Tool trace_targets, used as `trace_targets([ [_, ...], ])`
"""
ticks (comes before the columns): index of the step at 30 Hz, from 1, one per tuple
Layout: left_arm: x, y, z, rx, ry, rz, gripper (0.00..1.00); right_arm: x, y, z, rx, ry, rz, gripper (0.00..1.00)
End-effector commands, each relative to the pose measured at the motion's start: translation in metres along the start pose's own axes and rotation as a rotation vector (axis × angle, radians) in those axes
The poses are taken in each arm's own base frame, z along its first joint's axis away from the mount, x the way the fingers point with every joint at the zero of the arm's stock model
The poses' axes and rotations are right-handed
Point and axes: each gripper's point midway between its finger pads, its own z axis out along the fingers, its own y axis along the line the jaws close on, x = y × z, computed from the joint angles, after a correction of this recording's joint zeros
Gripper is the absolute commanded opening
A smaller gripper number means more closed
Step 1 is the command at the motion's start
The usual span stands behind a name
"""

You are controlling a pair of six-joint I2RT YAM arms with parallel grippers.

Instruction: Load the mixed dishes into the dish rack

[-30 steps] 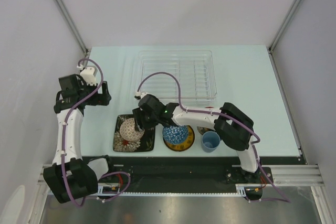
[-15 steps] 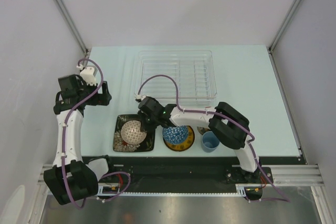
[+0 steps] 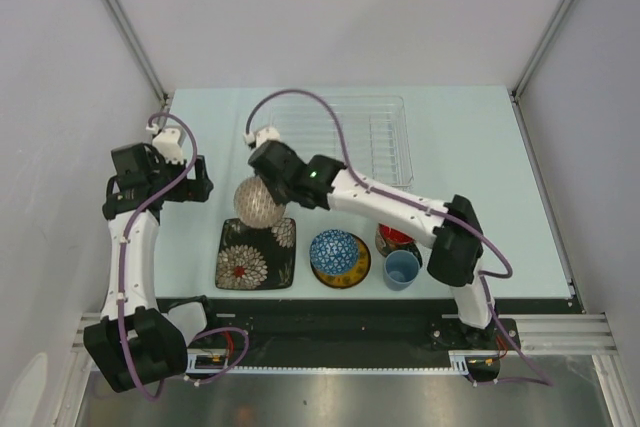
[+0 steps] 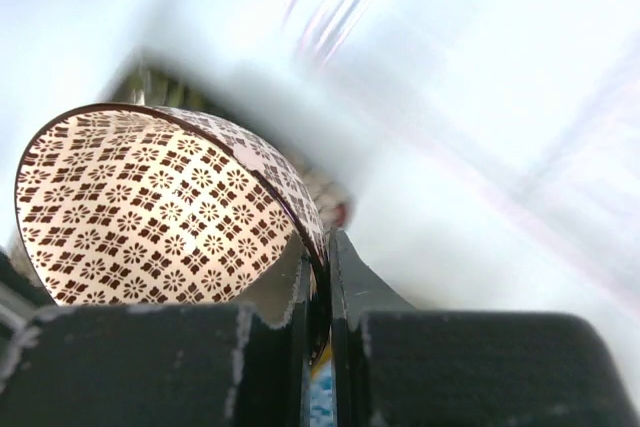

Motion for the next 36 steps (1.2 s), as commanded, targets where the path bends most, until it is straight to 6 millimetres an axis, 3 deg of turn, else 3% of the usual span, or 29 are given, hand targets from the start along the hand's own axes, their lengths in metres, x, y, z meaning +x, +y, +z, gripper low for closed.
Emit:
trace_targets([
  [1,-0.003,-0.002,0.002,0.015,-0.034,-0.017,0.96,-0.103,-0.106,-0.114,0.302,-0.243,0.026,0.0],
  [2,-0.004,-0.002,0.002,0.016,-0.036,-0.016,0.96,-0.103,-0.145,-0.121,0.446,-0.231,0.04,0.0],
  [4,0.0,-0.002,0.004,0.016,-0.029,-0.019,0.96,-0.111,-0.189,-0.138,0.595,-0.237,0.066,0.0],
  [6,0.002,-0.001,0.005,0.014,-0.026,-0.018,0.96,-0.101,-0.245,-0.14,0.775,-0.167,0.086,0.0],
  [8,0.004,-0.001,0.006,0.015,-0.021,-0.018,0.96,-0.093,-0.275,-0.147,0.93,-0.171,0.106,0.0],
  [9,0.004,-0.001,0.007,0.013,-0.02,-0.019,0.96,-0.094,-0.282,-0.158,0.985,-0.204,0.117,0.0],
  [12,0.007,-0.001,0.008,0.016,-0.015,-0.025,0.96,-0.088,-0.304,-0.163,1.259,-0.204,0.028,0.0],
  [13,0.006,-0.001,0.009,0.018,-0.018,-0.024,0.96,-0.086,-0.311,-0.167,1.332,-0.119,-0.081,0.0],
  [15,0.008,-0.001,0.011,0.021,-0.011,-0.033,0.96,-0.085,-0.321,-0.163,1.476,-0.117,-0.02,0.0],
  [16,0.008,-0.002,0.011,0.025,-0.01,-0.036,0.96,-0.08,-0.331,-0.161,1.518,0.025,-0.13,0.0],
  [17,0.009,-0.001,0.012,0.023,-0.007,-0.039,0.96,-0.088,-0.333,-0.159,1.523,-0.094,0.018,0.0],
  [19,0.012,-0.002,0.013,0.025,-0.004,-0.037,0.96,-0.075,-0.337,-0.131,1.523,-0.033,-0.049,0.0],
  [20,0.013,-0.002,0.012,0.023,-0.007,-0.036,0.96,-0.077,-0.34,-0.141,1.527,-0.025,-0.035,0.0],
  [22,0.017,-0.001,0.013,0.018,-0.001,-0.031,0.96,-0.071,-0.351,-0.133,1.55,-0.015,0.016,0.0],
  [23,0.017,0.0,0.013,0.016,0.001,-0.033,0.96,-0.064,-0.354,-0.12,1.557,0.037,-0.017,0.0],
  [36,0.02,0.0,0.018,0.02,0.006,-0.033,0.96,-0.037,-0.363,-0.057,1.576,0.125,-0.031,0.0],
])
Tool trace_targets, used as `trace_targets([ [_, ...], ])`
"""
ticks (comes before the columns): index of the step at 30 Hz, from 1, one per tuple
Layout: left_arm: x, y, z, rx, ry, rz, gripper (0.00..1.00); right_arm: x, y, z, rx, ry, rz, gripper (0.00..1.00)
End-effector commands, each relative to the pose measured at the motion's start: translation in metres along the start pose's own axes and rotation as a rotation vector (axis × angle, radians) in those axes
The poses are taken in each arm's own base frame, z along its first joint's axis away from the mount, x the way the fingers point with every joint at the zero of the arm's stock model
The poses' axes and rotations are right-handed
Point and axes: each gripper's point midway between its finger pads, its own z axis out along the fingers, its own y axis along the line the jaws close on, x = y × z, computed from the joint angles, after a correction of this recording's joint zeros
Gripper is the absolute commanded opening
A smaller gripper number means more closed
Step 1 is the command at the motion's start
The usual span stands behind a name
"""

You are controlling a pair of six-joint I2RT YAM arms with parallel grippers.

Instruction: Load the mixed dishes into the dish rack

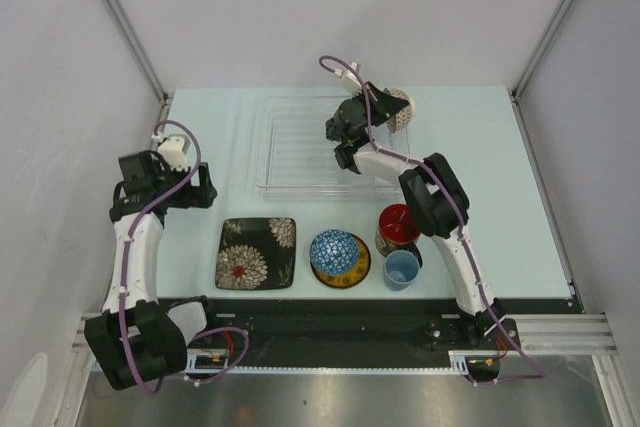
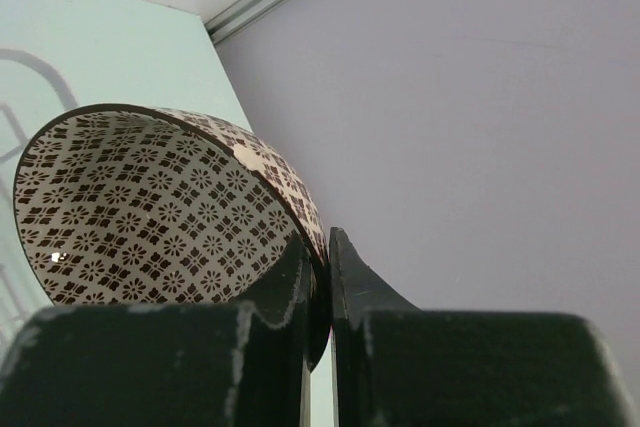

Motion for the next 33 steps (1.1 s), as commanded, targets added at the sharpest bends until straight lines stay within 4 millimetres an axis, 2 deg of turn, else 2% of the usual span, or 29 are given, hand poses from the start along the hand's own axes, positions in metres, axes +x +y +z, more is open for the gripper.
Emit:
trace_targets([
  [1,-0.006,0.001,0.002,0.008,-0.031,-0.004,0.96,0.017,0.009,-0.013,0.008,0.142,0.1,0.0],
  [8,-0.008,0.003,0.001,-0.003,-0.031,0.003,0.96,0.022,0.036,-0.011,0.013,0.164,0.089,0.0],
  [14,-0.006,0.005,0.002,-0.01,-0.023,0.011,0.96,0.027,0.048,-0.003,0.023,0.179,0.094,0.0],
  [21,-0.009,0.006,0.004,-0.008,-0.024,0.005,0.96,0.037,0.073,-0.01,0.016,0.199,0.065,0.0],
  [22,-0.008,0.006,0.004,-0.008,-0.021,0.005,0.96,0.04,0.075,-0.011,0.014,0.215,0.062,0.22],
  [24,-0.01,0.008,0.005,-0.013,-0.025,-0.002,0.97,0.043,0.078,-0.013,0.007,0.22,0.088,0.49],
  [29,-0.009,0.007,0.007,-0.005,-0.022,-0.008,0.96,0.048,0.074,-0.016,-0.012,0.255,0.096,0.66],
  [33,-0.008,0.005,0.007,0.002,-0.022,-0.014,0.96,0.038,0.061,-0.028,-0.035,0.236,0.123,0.7],
])
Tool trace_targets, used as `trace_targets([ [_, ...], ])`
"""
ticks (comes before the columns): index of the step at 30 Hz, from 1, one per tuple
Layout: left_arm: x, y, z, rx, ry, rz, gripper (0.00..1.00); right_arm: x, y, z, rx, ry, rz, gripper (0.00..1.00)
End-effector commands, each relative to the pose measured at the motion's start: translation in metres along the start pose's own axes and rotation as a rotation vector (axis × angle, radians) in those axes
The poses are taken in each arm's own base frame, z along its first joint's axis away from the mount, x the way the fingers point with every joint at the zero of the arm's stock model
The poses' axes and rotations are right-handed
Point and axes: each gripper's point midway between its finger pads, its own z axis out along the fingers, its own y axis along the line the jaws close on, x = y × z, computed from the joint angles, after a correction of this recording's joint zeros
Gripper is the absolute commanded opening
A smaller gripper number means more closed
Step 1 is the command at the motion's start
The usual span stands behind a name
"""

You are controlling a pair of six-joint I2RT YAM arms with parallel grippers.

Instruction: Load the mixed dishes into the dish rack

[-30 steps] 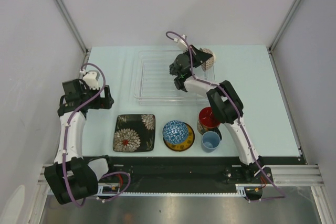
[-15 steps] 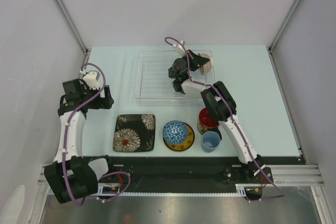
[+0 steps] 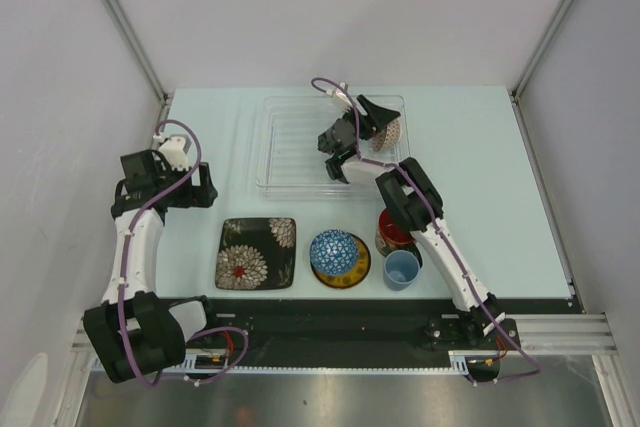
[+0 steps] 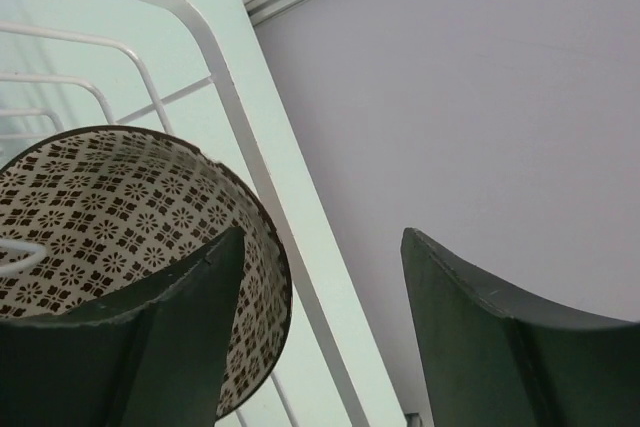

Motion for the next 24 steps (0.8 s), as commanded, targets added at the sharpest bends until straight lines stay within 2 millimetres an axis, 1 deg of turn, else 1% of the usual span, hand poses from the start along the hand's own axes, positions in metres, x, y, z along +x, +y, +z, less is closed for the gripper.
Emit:
trace_targets([
  [1,-0.012,0.001,-0.002,-0.001,-0.046,0.0,0.97,0.018,-0.031,-0.029,-0.057,0.22,0.214,0.7],
  [2,-0.012,0.001,-0.002,0.002,-0.05,0.0,0.96,0.015,-0.037,-0.032,-0.063,0.213,0.224,0.71],
  [3,-0.012,0.0,-0.002,0.002,-0.048,0.002,0.96,0.009,-0.045,-0.041,-0.076,0.197,0.238,0.73],
  [4,-0.012,0.001,-0.003,-0.001,-0.051,0.001,0.97,0.002,-0.062,-0.047,-0.087,0.188,0.271,0.74],
  [5,-0.011,0.0,-0.003,0.0,-0.048,0.001,0.97,-0.002,-0.073,-0.052,-0.097,0.175,0.282,0.75],
  [6,-0.011,0.0,-0.004,0.0,-0.051,0.001,0.96,-0.003,-0.078,-0.063,-0.113,0.156,0.271,0.76],
  [7,-0.012,0.0,-0.005,-0.001,-0.055,0.004,0.97,-0.008,-0.104,-0.069,-0.131,0.143,0.312,0.77],
  [8,-0.012,-0.001,-0.006,0.0,-0.058,0.003,0.97,-0.008,-0.114,-0.076,-0.148,0.126,0.316,0.79],
  [9,-0.012,-0.001,-0.006,0.001,-0.058,0.002,0.97,-0.003,-0.119,-0.084,-0.16,0.113,0.292,0.8],
  [10,-0.012,-0.001,-0.006,-0.001,-0.061,0.001,0.96,-0.006,-0.145,-0.105,-0.203,0.069,0.334,0.8],
  [12,-0.013,-0.002,-0.007,0.001,-0.061,-0.002,0.97,-0.003,-0.168,-0.134,-0.253,0.007,0.327,0.8],
  [13,-0.014,-0.001,-0.008,-0.003,-0.064,-0.001,0.96,0.005,-0.169,-0.167,-0.297,-0.063,0.272,0.8],
  [14,-0.015,-0.002,-0.009,-0.002,-0.065,-0.001,0.97,0.009,-0.197,-0.184,-0.343,-0.107,0.301,0.8],
  [15,-0.017,-0.002,-0.011,-0.003,-0.073,0.004,0.96,0.016,-0.205,-0.2,-0.373,-0.15,0.285,0.8],
  [16,-0.017,-0.003,-0.011,-0.004,-0.076,0.005,0.96,0.029,-0.208,-0.242,-0.435,-0.251,0.234,0.81],
  [17,-0.017,-0.003,-0.012,-0.004,-0.076,0.007,0.97,0.038,-0.232,-0.253,-0.486,-0.288,0.267,0.82],
  [19,-0.017,-0.002,-0.013,-0.007,-0.078,0.007,0.97,0.05,-0.254,-0.282,-0.567,-0.377,0.275,0.83],
  [20,-0.017,-0.003,-0.014,-0.008,-0.08,0.004,0.97,0.058,-0.276,-0.303,-0.642,-0.435,0.313,0.85],
  [21,-0.017,-0.003,-0.014,-0.008,-0.08,0.003,0.97,0.062,-0.288,-0.312,-0.69,-0.456,0.358,0.85],
  [22,-0.017,-0.004,-0.015,-0.006,-0.084,0.001,0.97,0.06,-0.306,-0.321,-0.75,-0.463,0.435,0.87],
  [23,-0.018,-0.006,-0.016,0.0,-0.088,-0.003,0.97,0.064,-0.324,-0.338,-0.83,-0.492,0.501,0.88],
  [24,-0.018,-0.007,-0.016,0.003,-0.09,-0.006,0.97,0.061,-0.336,-0.345,-0.876,-0.483,0.567,0.88],
])
